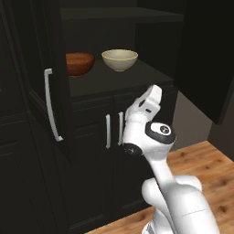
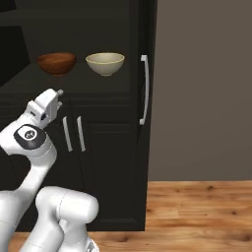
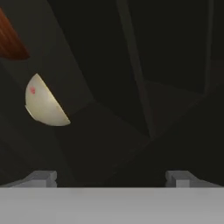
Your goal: Open the cabinet. Pick the bowls from the counter and place them in the cabinet. Then close the cabinet.
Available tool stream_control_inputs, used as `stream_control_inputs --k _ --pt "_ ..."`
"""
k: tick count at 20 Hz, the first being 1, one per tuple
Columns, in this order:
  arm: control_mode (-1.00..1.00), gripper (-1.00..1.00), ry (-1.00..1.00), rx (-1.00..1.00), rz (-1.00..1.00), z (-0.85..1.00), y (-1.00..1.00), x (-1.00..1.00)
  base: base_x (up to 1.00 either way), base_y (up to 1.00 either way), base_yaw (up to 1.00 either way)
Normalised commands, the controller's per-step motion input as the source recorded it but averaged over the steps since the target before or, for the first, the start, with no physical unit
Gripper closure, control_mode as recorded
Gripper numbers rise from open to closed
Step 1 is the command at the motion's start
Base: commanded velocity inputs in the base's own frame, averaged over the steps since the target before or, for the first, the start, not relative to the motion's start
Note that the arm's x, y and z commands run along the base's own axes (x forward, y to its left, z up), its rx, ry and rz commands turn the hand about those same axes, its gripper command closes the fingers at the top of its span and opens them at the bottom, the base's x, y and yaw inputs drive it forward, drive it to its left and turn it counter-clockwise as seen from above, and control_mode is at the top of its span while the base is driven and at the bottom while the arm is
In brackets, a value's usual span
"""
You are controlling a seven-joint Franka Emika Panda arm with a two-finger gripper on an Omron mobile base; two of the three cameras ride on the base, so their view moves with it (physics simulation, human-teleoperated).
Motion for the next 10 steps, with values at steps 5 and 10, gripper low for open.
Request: stream_control_inputs --k 5,10 --pt "-1.00 -1.00 -0.07 0.30 -0.05 0.18 0.00 -0.86 0.00 0.00 0.00" --pt "-1.00 -1.00 0.30 0.26 -0.03 0.88 0.00 -0.24 0.00 0.00 0.00"
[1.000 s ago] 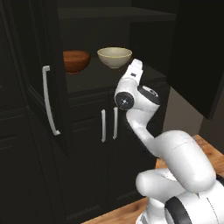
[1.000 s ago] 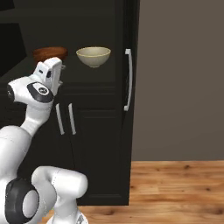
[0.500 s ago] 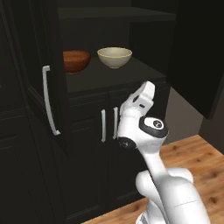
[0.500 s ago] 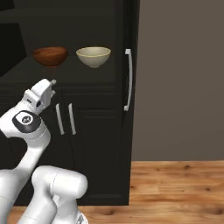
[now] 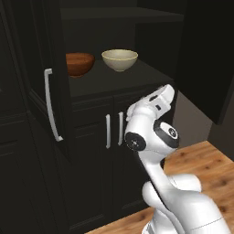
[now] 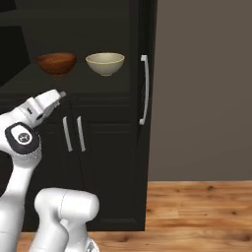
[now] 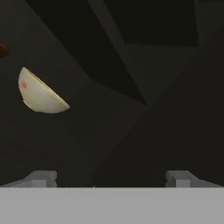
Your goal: Open the cabinet. Pick the bowls from the counter and place them in the cabinet. Then close the cabinet.
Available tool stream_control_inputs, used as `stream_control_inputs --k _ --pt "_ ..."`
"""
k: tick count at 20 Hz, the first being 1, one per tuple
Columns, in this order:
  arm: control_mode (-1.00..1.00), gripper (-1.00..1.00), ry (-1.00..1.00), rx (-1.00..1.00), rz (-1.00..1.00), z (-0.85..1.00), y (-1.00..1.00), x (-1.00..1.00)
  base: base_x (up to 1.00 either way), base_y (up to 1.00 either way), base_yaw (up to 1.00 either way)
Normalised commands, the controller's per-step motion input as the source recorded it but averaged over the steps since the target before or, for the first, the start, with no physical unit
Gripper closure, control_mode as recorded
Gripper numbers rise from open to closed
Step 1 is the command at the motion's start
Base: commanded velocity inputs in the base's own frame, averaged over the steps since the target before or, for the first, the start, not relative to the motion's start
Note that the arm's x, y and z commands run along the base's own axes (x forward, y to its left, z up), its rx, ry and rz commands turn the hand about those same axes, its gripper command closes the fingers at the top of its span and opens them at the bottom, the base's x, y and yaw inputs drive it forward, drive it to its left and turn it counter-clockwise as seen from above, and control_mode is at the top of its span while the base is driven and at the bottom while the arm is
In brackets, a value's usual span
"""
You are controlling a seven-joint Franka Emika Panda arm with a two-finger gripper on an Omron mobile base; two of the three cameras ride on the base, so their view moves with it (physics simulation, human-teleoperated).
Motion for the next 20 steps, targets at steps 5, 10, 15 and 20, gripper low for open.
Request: stream_control_inputs --k 5,10,15,20 --pt "-1.00 -1.00 0.17 0.08 0.00 0.43 0.00 -0.06 0.00 0.00 0.00" --pt "-1.00 -1.00 -0.01 0.00 0.09 -0.01 0.00 -0.79 0.00 0.00 0.00" --pt "-1.00 -1.00 -0.02 0.02 0.12 -0.09 0.16 -1.00 0.00 0.00 0.00" --pt "-1.00 -1.00 -0.10 0.09 0.05 0.00 0.42 -0.92 0.00 0.00 0.00"
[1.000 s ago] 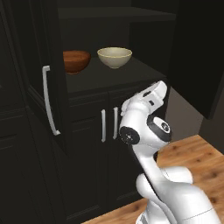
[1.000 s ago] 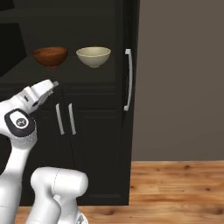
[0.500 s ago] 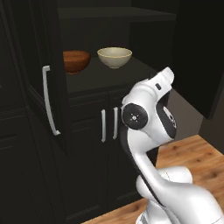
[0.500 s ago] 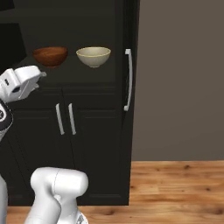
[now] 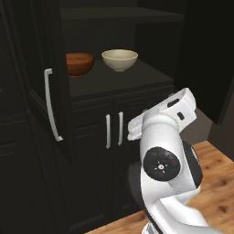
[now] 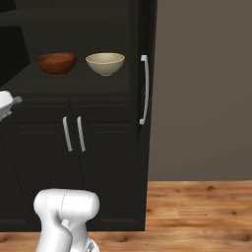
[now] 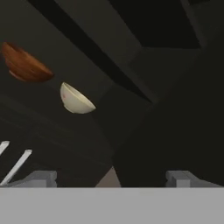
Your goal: Open the cabinet. Pick the bowls from the counter and place them in the cabinet. Then close the cabinet.
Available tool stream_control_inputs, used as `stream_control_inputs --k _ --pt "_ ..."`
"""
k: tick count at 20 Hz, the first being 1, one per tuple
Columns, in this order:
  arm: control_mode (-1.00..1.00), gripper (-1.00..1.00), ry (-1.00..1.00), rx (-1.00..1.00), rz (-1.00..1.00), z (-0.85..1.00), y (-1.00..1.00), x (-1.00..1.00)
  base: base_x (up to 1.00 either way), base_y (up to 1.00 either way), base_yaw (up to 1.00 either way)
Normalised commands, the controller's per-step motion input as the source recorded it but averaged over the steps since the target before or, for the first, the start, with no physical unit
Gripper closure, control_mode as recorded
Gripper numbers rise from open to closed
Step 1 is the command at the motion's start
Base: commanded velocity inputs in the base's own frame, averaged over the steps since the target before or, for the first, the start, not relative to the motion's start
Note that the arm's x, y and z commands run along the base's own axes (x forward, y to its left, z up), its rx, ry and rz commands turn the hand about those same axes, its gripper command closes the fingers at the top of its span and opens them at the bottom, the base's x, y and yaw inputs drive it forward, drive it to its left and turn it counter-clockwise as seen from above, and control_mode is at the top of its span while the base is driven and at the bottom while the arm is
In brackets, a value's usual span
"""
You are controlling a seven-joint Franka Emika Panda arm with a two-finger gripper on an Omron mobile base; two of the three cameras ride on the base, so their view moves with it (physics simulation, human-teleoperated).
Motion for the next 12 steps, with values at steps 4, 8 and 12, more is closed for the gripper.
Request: stream_control_inputs --k 4,8,12 --pt "-1.00 -1.00 -0.11 0.12 0.00 0.01 0.86 -0.69 0.00 0.00 0.00" --pt "-1.00 -1.00 -0.06 0.12 0.00 0.00 0.97 -0.63 0.00 0.00 0.00" --pt "-1.00 -1.00 -0.08 0.10 0.00 0.00 1.00 -0.55 0.00 0.00 0.00"
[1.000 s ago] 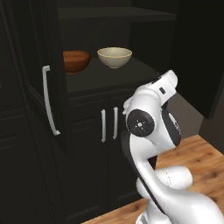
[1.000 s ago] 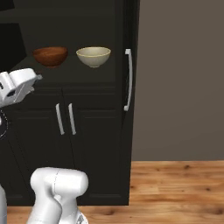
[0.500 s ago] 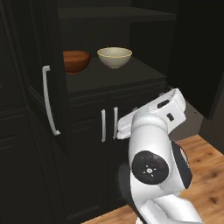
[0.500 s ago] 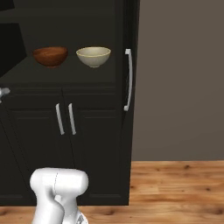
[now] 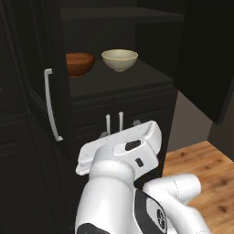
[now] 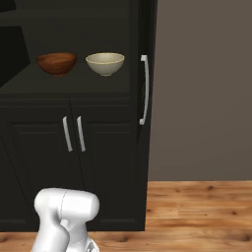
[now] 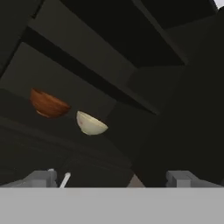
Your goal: Open the cabinet. Pick the bowls from the counter and place them in the cabinet. Then close the cabinet.
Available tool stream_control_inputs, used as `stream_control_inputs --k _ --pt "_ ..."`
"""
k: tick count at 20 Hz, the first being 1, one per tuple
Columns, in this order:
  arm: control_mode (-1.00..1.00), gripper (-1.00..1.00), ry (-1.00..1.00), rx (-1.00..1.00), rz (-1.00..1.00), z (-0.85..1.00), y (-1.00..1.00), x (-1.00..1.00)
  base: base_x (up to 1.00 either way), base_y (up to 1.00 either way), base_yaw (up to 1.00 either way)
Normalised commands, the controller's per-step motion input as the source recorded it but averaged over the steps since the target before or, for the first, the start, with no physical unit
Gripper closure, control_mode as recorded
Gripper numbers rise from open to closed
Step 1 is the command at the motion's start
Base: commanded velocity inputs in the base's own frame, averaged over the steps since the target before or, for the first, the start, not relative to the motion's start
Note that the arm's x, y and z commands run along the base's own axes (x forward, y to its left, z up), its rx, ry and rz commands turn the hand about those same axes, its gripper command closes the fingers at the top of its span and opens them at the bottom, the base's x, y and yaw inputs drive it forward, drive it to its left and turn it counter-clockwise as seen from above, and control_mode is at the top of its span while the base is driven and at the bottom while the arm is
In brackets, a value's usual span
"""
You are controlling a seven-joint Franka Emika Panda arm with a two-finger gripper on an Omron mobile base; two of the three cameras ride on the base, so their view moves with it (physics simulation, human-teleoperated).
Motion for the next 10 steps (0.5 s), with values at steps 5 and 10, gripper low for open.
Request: stream_control_inputs --k 5,10 --pt "-1.00 -1.00 -0.11 0.07 0.00 0.00 1.00 -0.37 0.00 0.00 0.00" --pt "-1.00 -1.00 -0.13 0.05 -0.05 0.00 1.00 -0.17 0.00 0.00 0.00"
